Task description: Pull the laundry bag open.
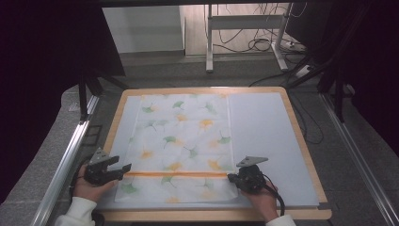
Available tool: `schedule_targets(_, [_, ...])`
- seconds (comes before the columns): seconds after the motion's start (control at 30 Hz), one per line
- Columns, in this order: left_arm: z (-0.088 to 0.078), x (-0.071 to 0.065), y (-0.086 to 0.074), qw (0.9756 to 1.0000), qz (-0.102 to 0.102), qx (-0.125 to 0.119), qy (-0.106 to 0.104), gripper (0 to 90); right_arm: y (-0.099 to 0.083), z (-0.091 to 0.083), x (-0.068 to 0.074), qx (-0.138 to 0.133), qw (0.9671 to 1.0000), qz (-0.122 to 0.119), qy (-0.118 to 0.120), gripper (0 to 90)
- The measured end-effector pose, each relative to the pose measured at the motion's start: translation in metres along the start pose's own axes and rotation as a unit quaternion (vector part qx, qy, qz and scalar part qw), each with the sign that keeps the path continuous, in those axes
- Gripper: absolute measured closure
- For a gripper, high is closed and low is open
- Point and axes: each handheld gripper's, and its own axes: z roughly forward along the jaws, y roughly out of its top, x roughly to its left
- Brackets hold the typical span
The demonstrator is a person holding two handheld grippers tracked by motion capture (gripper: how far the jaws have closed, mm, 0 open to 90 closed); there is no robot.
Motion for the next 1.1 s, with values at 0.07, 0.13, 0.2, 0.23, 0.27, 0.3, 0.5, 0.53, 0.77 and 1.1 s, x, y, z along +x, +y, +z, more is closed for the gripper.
schedule_targets(0.07, [-0.001,-0.001,0.002,0.9999,0.005,-0.012,0.003,32.5,0.001,-0.005,0.001,-0.018,0.9998,0.0,0.004,89.4])
schedule_targets(0.13, [0.0,-0.002,0.003,0.9997,0.011,-0.02,0.004,31.6,0.003,-0.012,0.001,-0.042,0.9991,-0.003,0.005,89.3])
schedule_targets(0.2, [0.002,-0.003,0.004,0.9995,0.016,-0.026,0.008,30.6,0.002,-0.019,-0.004,-0.066,0.9978,-0.008,0.0,88.7])
schedule_targets(0.23, [0.003,-0.003,0.005,0.9994,0.019,-0.028,0.009,30.3,0.002,-0.022,-0.007,-0.072,0.9974,-0.008,-0.003,84.8])
schedule_targets(0.27, [0.005,-0.002,0.006,0.9994,0.019,-0.028,0.01,29.7,0.001,-0.024,-0.01,-0.078,0.9969,-0.01,-0.008,78.6])
schedule_targets(0.3, [0.007,-0.002,0.007,0.9995,0.02,-0.025,0.009,29.2,0.0,-0.026,-0.015,-0.08,0.9967,-0.008,-0.016,72.3])
schedule_targets(0.5, [0.024,0.004,0.015,0.9996,0.007,-0.019,0.019,28.2,-0.006,-0.03,-0.043,-0.085,0.9943,0.028,-0.058,54.3])
schedule_targets(0.53, [0.026,0.005,0.016,0.9996,0.006,-0.018,0.019,28.2,-0.007,-0.031,-0.046,-0.087,0.9937,0.033,-0.062,52.9])
schedule_targets(0.77, [0.026,0.011,0.013,0.9994,0.0,-0.023,0.027,28.1,-0.011,-0.034,-0.057,-0.094,0.9923,0.034,-0.072,46.9])
schedule_targets(1.1, [0.025,0.011,0.01,0.9994,0.005,-0.02,0.026,27.8,-0.01,-0.031,-0.054,-0.092,0.9929,0.025,-0.071,44.5])
